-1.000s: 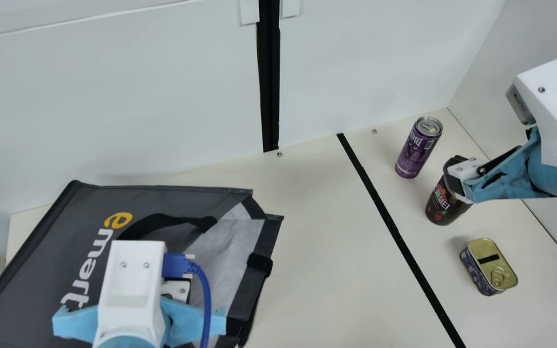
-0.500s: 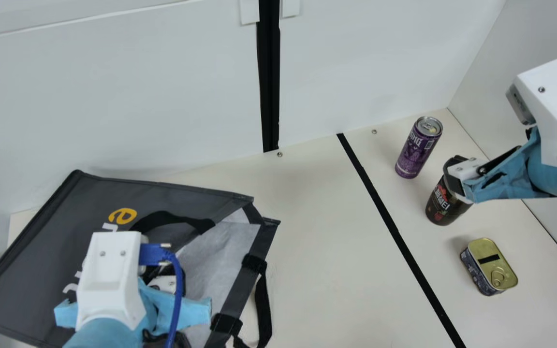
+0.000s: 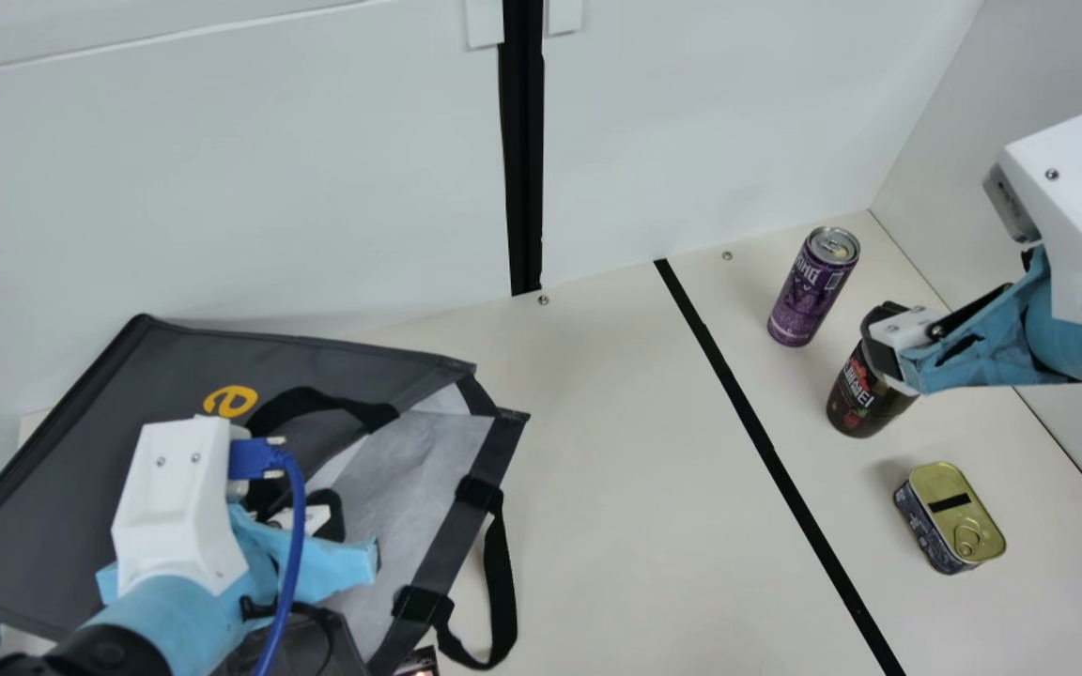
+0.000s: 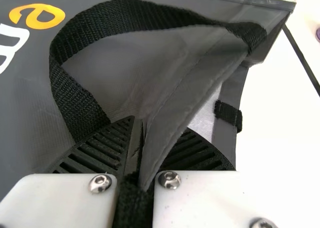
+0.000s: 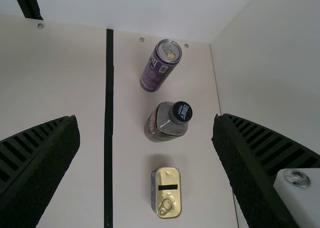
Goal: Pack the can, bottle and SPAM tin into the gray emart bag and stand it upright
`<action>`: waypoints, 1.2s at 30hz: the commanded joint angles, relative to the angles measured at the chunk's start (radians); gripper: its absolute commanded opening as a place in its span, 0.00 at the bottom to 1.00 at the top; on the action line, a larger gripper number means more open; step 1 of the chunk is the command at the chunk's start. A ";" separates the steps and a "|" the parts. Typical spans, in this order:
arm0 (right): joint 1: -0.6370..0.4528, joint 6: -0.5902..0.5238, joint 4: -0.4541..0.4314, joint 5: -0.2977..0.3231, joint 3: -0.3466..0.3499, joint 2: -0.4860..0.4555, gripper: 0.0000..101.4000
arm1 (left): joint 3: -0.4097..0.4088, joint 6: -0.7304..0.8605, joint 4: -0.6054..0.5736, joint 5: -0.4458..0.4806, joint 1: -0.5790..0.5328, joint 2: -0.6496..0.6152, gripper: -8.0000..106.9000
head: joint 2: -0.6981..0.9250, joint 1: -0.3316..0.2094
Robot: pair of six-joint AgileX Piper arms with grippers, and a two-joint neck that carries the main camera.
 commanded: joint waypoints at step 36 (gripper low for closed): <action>0.000 0.000 0.000 0.000 0.000 0.000 0.94 | -0.020 0.330 -0.417 -0.054 0.210 0.052 0.00 | -0.001 -0.023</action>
